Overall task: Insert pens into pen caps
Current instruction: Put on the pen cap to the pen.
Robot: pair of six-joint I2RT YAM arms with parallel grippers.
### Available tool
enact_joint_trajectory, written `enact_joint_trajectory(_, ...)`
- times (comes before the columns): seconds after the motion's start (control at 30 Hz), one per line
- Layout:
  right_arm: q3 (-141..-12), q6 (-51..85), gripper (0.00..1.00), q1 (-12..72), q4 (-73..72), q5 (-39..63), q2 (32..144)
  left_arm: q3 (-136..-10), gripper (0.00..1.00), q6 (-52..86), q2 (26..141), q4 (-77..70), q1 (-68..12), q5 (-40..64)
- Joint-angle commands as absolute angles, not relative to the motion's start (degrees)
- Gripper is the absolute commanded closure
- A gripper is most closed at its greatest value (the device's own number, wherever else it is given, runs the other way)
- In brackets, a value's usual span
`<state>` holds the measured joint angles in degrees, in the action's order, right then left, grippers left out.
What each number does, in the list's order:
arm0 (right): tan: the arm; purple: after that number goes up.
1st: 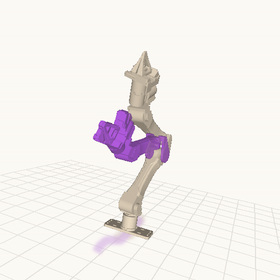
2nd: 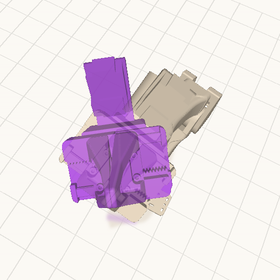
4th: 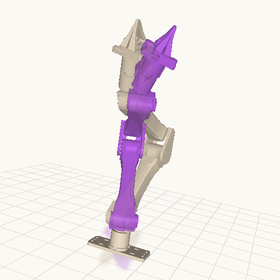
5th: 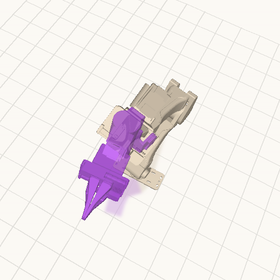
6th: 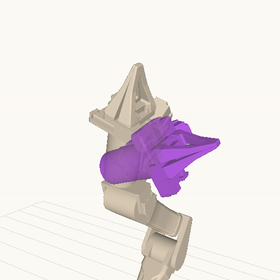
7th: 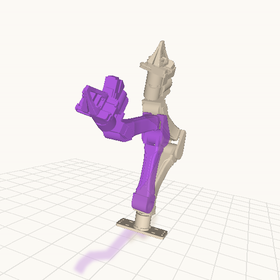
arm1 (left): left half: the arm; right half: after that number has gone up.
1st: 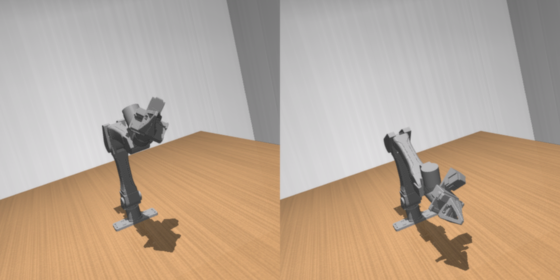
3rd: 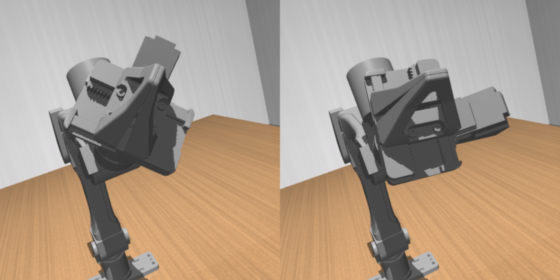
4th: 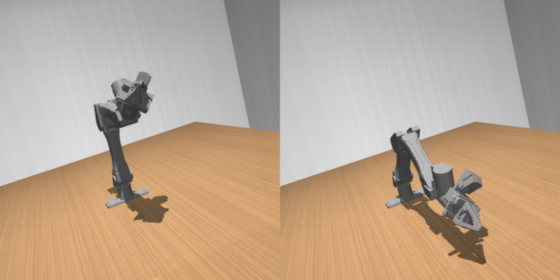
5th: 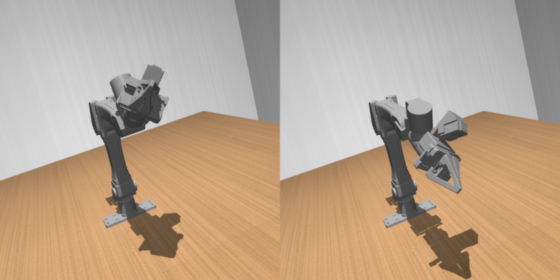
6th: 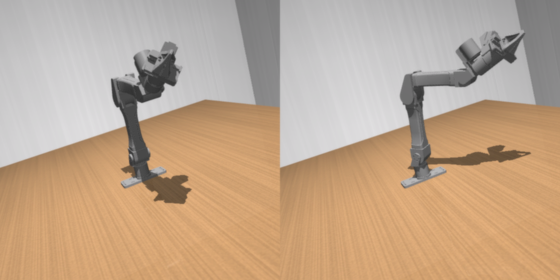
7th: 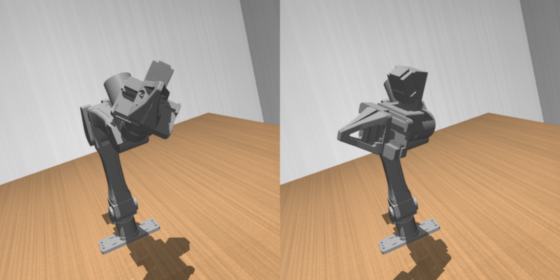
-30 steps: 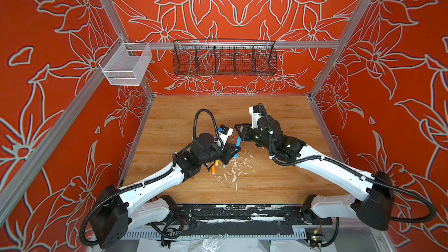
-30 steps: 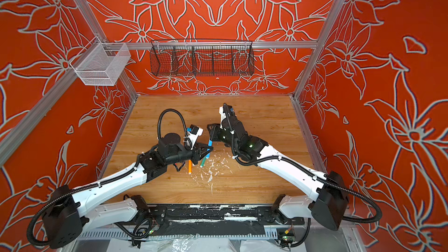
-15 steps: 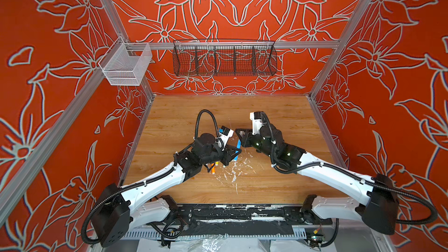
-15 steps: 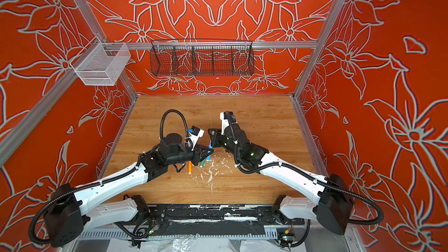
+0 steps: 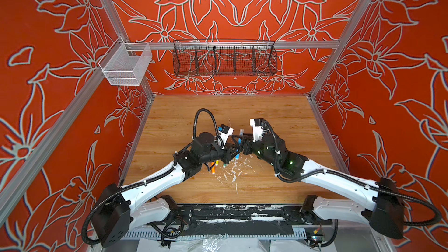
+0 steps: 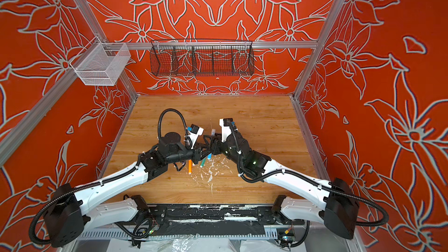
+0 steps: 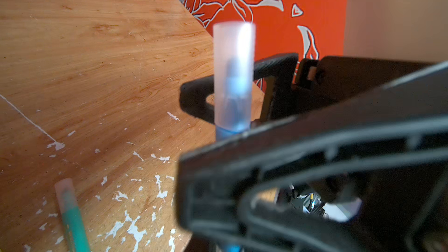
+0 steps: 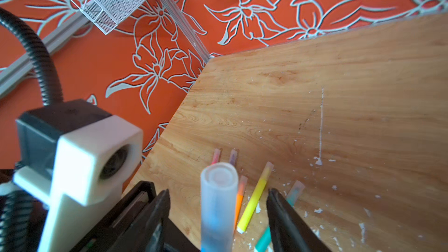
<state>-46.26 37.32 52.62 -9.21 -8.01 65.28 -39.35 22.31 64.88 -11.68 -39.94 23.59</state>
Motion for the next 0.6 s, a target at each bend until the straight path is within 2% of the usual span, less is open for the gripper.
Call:
enact_joint_trajectory(0.0, -50.2, 36.0, 0.32, 52.6, -3.3, -13.5, 62.7, -39.1, 1.0, 21.7, 63.6, -13.8, -39.6, 23.6)
enact_joint_trajectory(0.23, -57.5, 36.1, 0.33, 52.5, 4.6, -17.7, 63.5, -39.1, 1.0, 20.9, 63.6, -13.7, -39.6, 23.6)
enact_joint_trajectory(0.57, -62.2, 39.7, 0.5, 52.5, 7.8, -16.9, 69.9, -38.8, 1.0, 20.6, 62.6, -13.6, -39.6, 23.7)
